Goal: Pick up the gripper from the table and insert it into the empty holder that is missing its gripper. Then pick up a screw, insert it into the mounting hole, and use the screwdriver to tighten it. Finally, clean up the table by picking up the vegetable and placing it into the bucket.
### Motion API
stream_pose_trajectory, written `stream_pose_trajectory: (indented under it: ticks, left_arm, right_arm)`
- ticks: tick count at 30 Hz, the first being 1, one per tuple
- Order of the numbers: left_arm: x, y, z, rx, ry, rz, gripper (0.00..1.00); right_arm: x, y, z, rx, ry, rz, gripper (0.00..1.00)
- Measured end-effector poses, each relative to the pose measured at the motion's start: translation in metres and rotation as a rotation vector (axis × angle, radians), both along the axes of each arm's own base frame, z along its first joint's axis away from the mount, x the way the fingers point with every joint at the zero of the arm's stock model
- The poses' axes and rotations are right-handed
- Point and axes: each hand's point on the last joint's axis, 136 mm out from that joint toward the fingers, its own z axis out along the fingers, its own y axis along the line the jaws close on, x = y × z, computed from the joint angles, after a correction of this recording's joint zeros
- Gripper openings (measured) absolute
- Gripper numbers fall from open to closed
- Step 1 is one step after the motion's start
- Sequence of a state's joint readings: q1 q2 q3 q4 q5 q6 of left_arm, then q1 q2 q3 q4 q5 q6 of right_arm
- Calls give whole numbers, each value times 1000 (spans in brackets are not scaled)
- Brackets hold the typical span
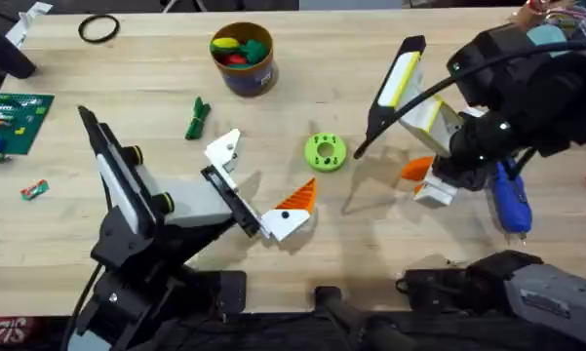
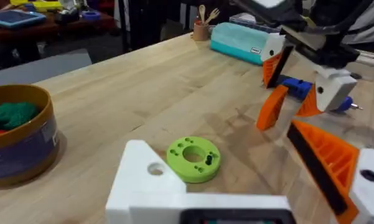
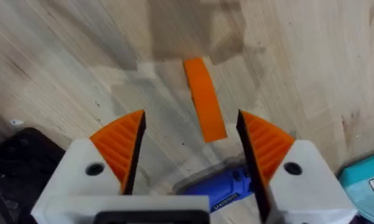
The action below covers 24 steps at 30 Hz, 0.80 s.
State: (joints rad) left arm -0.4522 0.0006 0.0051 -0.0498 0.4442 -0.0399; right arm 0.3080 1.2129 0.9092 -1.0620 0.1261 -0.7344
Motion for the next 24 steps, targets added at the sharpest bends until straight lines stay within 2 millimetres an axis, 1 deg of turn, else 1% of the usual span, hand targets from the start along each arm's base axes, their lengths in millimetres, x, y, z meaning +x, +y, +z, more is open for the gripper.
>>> stream_pose_trajectory:
  ticks: [3, 7, 11, 13, 14, 17, 19, 21, 24]
  left_arm:
    - [0, 0, 0, 0, 0, 0, 991]
    - [0, 0, 0, 0, 0, 0, 991]
    - [0, 0, 0, 0, 0, 0, 991]
    - [0, 0, 0, 0, 0, 0, 991]
    - [0, 0, 0, 0, 0, 0, 991]
    - [0, 0, 0, 0, 0, 0, 991]
    - [0, 0, 0, 0, 0, 0, 991]
    - [0, 0, 0, 0, 0, 0, 991]
    - [0, 0, 0, 0, 0, 0, 991]
  right_arm:
    - [1, 0, -1, -1, 4, 2, 889]
    - [1, 0, -9, -13, 38, 7, 886]
    - [1, 0, -11, -16, 49, 7, 866]
    - [2, 0, -11, -16, 49, 3, 823]
    - [2, -3, -11, -16, 50, -6, 722]
    - [3, -6, -11, -16, 49, -19, 601]
    - [4, -8, -11, -16, 48, -25, 537]
    - [5, -7, -11, -13, 40, -27, 513]
    - [10, -6, -11, -9, 24, -27, 512]
